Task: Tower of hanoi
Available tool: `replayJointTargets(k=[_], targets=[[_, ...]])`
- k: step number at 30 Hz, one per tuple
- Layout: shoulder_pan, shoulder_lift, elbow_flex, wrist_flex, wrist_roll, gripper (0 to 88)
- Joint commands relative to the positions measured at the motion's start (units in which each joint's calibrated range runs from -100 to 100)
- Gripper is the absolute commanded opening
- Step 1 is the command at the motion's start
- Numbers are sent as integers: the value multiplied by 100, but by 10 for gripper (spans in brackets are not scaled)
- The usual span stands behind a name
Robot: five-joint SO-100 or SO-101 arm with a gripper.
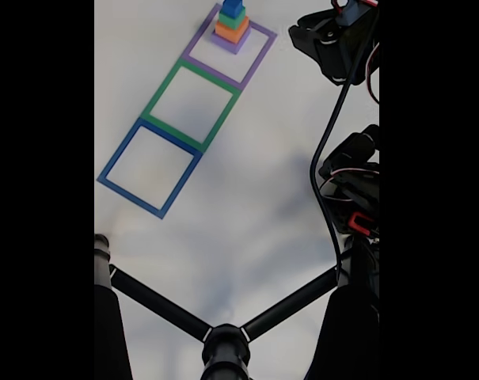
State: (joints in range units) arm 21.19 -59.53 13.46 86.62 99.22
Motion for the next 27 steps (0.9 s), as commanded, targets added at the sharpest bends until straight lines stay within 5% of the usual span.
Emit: replayJointTargets(k=[1, 7, 21, 27], targets=[[257, -249, 312, -281, 78, 0], [539, -465, 1075, -1180, 78, 4], [1324, -754, 3193, -3203, 78, 223], [1377, -722, 4020, -4126, 78, 222]])
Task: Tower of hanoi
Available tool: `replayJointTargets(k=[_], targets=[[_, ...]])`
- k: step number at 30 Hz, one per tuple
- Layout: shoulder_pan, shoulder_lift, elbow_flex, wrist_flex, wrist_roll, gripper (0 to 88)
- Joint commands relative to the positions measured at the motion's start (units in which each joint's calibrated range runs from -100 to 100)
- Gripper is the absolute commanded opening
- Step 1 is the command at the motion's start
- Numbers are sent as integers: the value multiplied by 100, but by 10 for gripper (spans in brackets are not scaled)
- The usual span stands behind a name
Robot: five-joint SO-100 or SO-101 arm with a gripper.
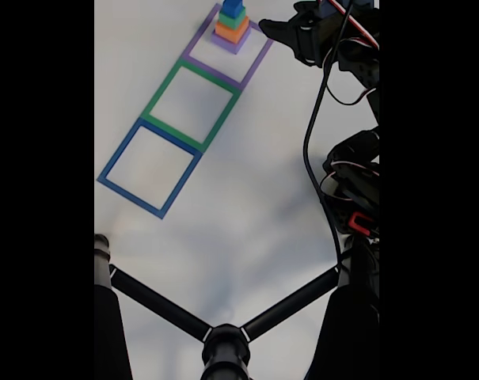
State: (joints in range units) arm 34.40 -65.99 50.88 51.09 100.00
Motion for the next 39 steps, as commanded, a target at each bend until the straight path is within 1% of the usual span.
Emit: replayJointTargets(k=[1, 3, 6, 8, 11, 15, 18, 23, 31, 35, 39], targets=[[33, -67, 432, -783, 0, 221], [-5, -51, 823, -1301, 0, 221], [-13, -27, 1768, -2652, 0, 227], [18, 117, 2213, -3365, 0, 230], [18, 349, 2486, -3834, 0, 235], [-13, 782, 3013, -5016, 0, 233], [-13, 1199, 3231, -5704, 0, 237], [10, 1632, 3285, -6189, 0, 254], [33, 2545, 3222, -7274, 0, 260], [63, 3026, 3058, -7646, 0, 261], [86, 3402, 2813, -7776, 0, 262]])
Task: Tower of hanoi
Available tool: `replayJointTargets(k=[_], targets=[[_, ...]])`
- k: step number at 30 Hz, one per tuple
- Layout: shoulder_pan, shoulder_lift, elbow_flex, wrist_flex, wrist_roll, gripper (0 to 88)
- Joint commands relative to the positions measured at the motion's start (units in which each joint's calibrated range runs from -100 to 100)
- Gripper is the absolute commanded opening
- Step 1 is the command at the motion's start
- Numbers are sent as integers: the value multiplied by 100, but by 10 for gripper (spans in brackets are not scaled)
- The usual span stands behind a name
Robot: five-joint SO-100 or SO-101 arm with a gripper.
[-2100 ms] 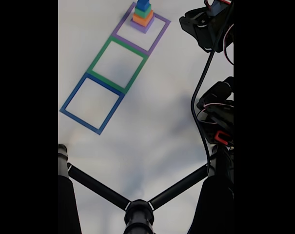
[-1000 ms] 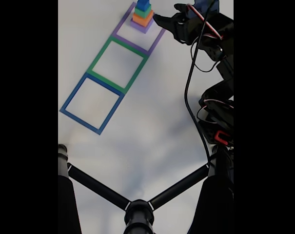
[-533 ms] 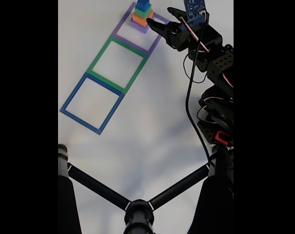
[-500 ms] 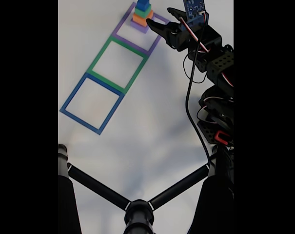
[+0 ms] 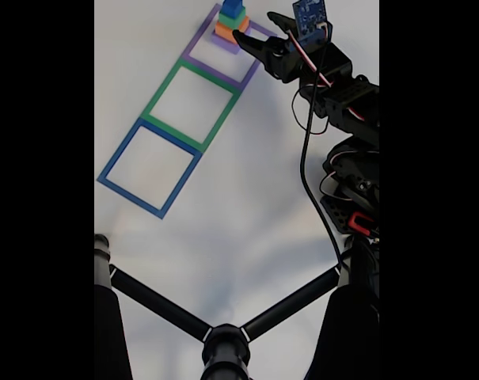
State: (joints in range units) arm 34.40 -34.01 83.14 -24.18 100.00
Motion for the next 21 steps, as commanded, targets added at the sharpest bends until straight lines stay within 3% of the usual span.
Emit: replayJointTargets(k=[1, 21], targets=[[86, 308, -477, -306, 0, 260], [-28, 1814, -1367, -1204, 0, 252]])
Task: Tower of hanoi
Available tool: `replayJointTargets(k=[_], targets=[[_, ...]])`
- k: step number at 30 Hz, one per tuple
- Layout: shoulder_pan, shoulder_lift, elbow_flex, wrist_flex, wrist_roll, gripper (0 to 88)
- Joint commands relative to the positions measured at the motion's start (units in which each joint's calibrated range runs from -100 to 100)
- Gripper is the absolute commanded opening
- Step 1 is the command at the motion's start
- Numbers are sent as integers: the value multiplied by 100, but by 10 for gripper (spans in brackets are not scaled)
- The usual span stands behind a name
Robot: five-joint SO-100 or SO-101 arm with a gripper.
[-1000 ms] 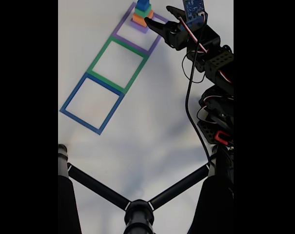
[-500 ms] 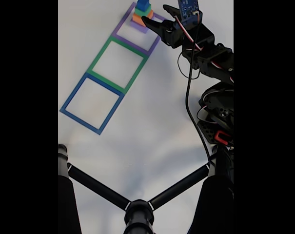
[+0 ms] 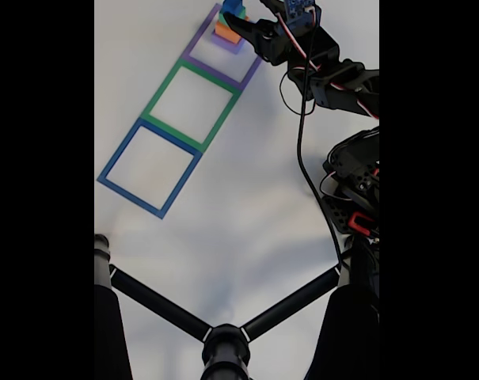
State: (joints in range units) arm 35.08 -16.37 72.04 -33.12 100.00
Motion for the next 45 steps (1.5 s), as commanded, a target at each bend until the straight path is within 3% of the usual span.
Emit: replayJointTargets(k=[1, 23, 45], targets=[[-111, 123, -267, -383, 0, 252], [-317, 1148, -648, -1184, 0, 252], [-302, 1645, -1030, -1257, 0, 229]])
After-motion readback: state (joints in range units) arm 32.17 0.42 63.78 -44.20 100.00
